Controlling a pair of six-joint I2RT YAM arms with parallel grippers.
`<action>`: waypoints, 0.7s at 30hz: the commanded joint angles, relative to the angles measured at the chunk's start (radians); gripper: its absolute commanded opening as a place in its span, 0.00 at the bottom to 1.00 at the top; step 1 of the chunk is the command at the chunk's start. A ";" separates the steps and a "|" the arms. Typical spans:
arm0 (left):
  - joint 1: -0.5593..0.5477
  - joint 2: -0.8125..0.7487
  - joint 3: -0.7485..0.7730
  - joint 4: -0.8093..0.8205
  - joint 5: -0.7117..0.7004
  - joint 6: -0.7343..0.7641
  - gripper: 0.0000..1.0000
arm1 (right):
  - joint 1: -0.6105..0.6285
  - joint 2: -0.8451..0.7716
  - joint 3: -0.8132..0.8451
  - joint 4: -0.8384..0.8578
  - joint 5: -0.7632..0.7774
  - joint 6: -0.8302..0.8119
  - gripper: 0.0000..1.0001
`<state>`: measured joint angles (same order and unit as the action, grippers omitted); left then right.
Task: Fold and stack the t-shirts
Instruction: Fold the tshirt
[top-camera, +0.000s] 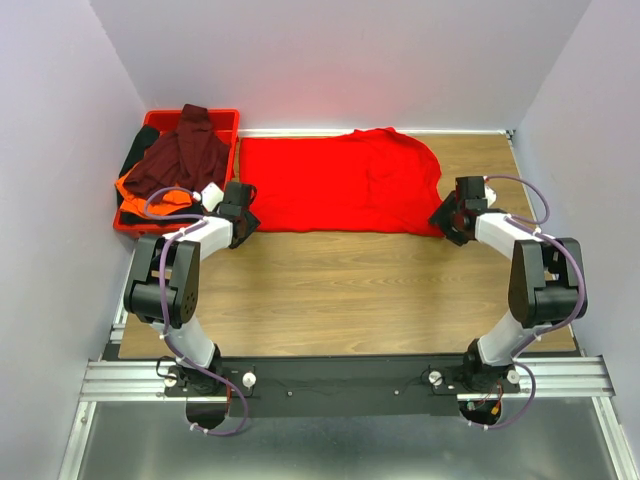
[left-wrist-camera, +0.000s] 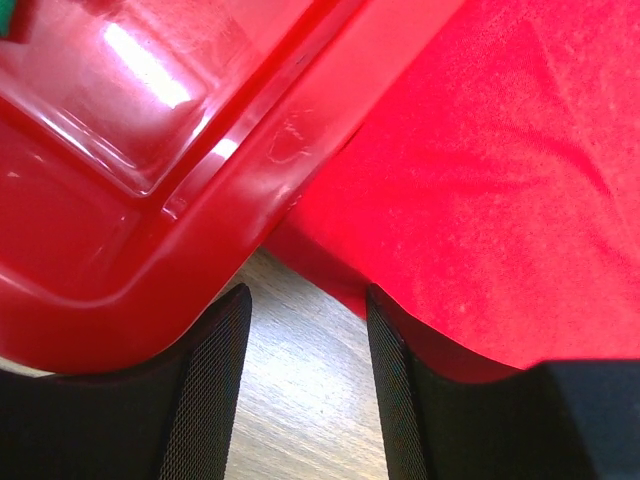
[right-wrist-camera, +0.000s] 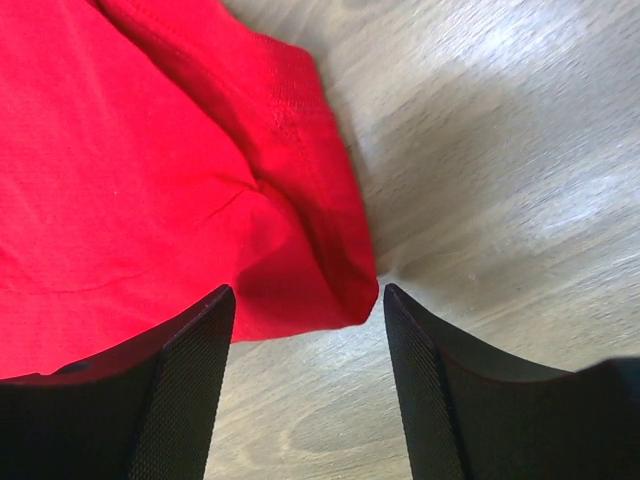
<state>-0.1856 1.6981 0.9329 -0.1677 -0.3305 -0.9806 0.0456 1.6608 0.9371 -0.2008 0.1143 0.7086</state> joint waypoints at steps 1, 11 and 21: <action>0.031 0.015 0.014 0.129 -0.088 0.026 0.58 | -0.004 0.019 -0.021 0.041 -0.034 0.020 0.67; 0.023 0.070 0.070 0.109 -0.114 0.014 0.55 | -0.003 0.047 -0.006 0.054 -0.035 0.020 0.57; 0.018 0.121 0.135 0.056 -0.168 0.013 0.42 | -0.004 0.067 0.023 0.051 -0.015 0.011 0.34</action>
<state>-0.2035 1.7523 1.0069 -0.2703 -0.4026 -1.0019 0.0456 1.7077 0.9306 -0.1585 0.0887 0.7197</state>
